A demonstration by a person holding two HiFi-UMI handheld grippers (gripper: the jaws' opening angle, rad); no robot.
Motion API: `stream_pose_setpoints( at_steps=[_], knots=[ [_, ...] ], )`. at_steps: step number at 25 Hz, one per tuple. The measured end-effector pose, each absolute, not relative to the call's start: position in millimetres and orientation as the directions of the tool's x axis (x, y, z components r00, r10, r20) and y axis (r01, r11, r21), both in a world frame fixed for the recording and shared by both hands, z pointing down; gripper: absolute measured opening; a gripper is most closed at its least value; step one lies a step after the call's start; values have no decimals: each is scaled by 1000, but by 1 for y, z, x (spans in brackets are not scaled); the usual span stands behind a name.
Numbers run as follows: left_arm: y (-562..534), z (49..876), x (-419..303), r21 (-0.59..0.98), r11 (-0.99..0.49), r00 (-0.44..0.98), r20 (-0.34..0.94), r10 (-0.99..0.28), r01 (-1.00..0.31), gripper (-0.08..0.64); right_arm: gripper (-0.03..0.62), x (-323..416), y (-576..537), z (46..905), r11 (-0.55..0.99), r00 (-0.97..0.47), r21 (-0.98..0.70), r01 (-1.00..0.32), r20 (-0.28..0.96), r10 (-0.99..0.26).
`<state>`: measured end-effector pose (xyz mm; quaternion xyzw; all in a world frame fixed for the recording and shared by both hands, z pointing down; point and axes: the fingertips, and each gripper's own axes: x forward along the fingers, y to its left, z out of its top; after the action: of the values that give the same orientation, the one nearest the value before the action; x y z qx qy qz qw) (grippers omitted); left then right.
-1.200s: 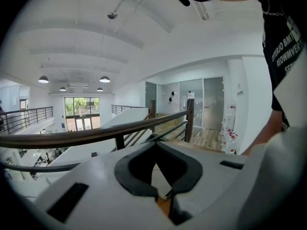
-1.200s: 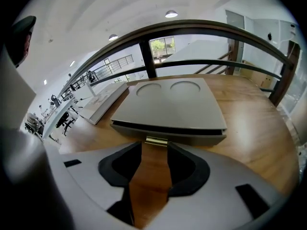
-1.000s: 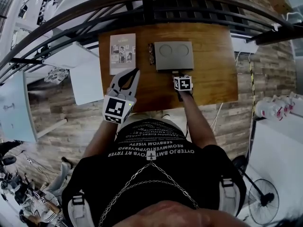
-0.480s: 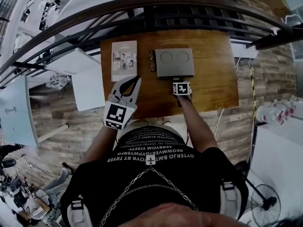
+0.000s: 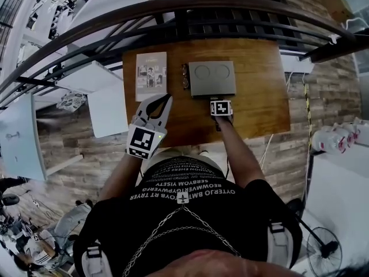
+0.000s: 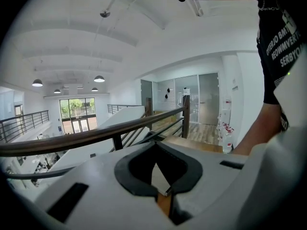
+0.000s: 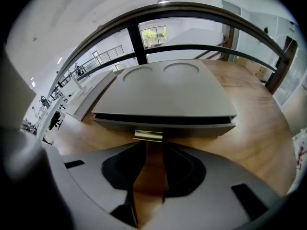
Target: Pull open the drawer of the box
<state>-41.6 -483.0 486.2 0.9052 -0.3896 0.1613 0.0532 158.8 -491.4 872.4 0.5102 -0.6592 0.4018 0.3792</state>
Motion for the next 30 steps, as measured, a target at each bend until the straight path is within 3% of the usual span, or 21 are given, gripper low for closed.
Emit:
stream_pose_setpoints(
  at_steps=[1,4,6,8,11,12,14,17,24,26,28,30],
  knots=[
    [-481,488,-42,-29,-691,643,338,-687,-722,5,77,163,-492,874,151,-173,-124,-981,913,-370],
    [-477,493,-45,-27,-689,640,346,-686,-724,5,0,171,-489,874,157,-138,-84,-984,918,-373],
    [-477,494,-46,-28,-690,639,349,-685,-724,5,-2,171,-486,875,172,-131,-71,-983,920,-370],
    [-476,492,-47,-30,-689,638,351,-686,-724,5,2,166,-483,875,190,-153,-87,-978,918,-366],
    [-474,489,-45,-36,-691,639,347,-687,-722,5,147,156,-484,870,187,-225,-166,-968,902,-369],
    [-472,489,-45,-37,-692,640,347,-686,-721,5,166,155,-484,871,177,-234,-178,-968,898,-372],
    [-468,491,-47,-41,-694,640,352,-683,-719,5,166,157,-486,875,161,-215,-166,-973,903,-371],
    [-464,496,-50,-45,-695,637,360,-681,-717,6,107,165,-490,877,157,-158,-108,-982,922,-355],
    [-458,507,-58,-40,-697,633,382,-673,-716,5,143,155,-489,878,123,-172,-139,-983,927,-332],
    [-456,509,-57,-40,-700,636,384,-669,-713,5,118,159,-488,877,131,-148,-112,-985,937,-315],
    [-455,508,-56,-39,-703,639,384,-667,-710,5,23,164,-487,879,143,-123,-82,-986,943,-310],
    [-452,507,-56,-42,-706,640,385,-665,-707,5,-3,168,-484,879,149,-108,-62,-987,941,-320]
  ],
)
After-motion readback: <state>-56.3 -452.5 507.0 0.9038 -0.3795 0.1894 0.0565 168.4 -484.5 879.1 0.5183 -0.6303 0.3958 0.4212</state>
